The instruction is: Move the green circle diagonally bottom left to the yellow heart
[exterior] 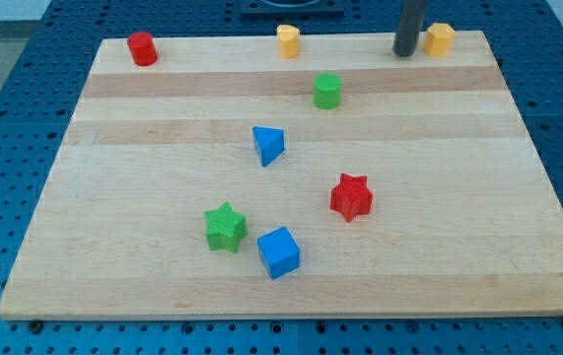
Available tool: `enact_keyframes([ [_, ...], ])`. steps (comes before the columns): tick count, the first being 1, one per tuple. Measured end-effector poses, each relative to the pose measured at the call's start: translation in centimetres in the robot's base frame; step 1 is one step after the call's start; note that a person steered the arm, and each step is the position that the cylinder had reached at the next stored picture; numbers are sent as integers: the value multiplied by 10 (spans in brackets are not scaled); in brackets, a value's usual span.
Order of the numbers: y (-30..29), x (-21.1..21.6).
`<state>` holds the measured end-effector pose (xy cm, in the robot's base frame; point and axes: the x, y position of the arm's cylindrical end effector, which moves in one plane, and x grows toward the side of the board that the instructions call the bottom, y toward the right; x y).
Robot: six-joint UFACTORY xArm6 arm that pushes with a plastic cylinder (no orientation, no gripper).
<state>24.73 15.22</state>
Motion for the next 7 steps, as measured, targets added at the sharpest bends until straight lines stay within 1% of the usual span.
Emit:
enact_keyframes([
  [1, 4, 44],
  [3, 0, 52],
  [4, -29, 74],
  [7, -167, 75],
])
